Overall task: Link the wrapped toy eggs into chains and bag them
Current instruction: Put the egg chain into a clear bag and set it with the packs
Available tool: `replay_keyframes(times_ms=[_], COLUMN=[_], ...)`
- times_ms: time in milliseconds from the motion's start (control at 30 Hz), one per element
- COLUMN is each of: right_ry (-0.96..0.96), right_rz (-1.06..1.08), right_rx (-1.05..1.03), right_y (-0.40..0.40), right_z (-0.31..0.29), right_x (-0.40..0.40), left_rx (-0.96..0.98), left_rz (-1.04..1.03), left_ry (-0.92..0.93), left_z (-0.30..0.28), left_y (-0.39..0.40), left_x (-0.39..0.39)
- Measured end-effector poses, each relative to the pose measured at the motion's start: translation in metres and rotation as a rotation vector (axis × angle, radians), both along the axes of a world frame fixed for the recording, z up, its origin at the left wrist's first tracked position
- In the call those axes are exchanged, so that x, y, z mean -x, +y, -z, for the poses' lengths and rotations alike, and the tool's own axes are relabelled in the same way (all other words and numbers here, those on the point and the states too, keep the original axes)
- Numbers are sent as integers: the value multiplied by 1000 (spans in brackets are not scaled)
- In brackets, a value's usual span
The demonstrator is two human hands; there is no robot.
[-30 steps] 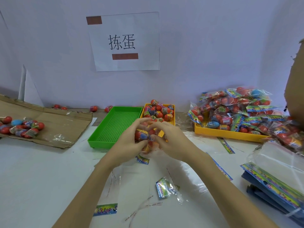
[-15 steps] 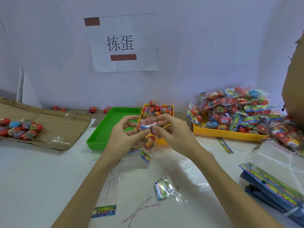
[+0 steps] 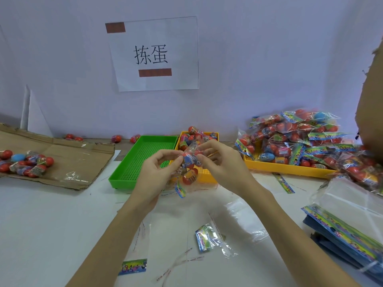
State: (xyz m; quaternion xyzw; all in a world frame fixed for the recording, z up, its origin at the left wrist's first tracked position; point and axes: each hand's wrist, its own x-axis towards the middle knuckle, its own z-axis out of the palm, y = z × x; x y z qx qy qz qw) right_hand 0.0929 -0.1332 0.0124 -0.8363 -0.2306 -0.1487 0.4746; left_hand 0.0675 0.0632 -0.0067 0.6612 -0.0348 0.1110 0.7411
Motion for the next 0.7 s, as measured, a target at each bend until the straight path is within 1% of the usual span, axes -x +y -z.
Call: replay_keyframes(times_ms=[133, 267, 367, 433, 533, 633, 700], right_ry=[20, 23, 25, 37, 32, 24, 1], right_rz=[-1, 33, 67, 78, 95, 109, 112], right_rx=[-27, 11, -26, -49, -43, -12, 17], right_y=[1, 1, -3, -4, -2, -2, -2], right_z=[0, 0, -1, -2, -1, -1, -1], right_x=[1, 0, -3, -4, -4, -2, -1], left_rx=[47, -1, 5, -48, -108, -60, 28], left_rz=[-42, -101, -101, -79, 21, 73, 64], left_ry=[-24, -42, 42, 89, 140, 174, 182], left_z=[1, 4, 6, 7, 7, 5, 3], left_y=[1, -4, -5, -5, -7, -8, -9], left_x=[0, -1, -2, -1, 3, 4, 4])
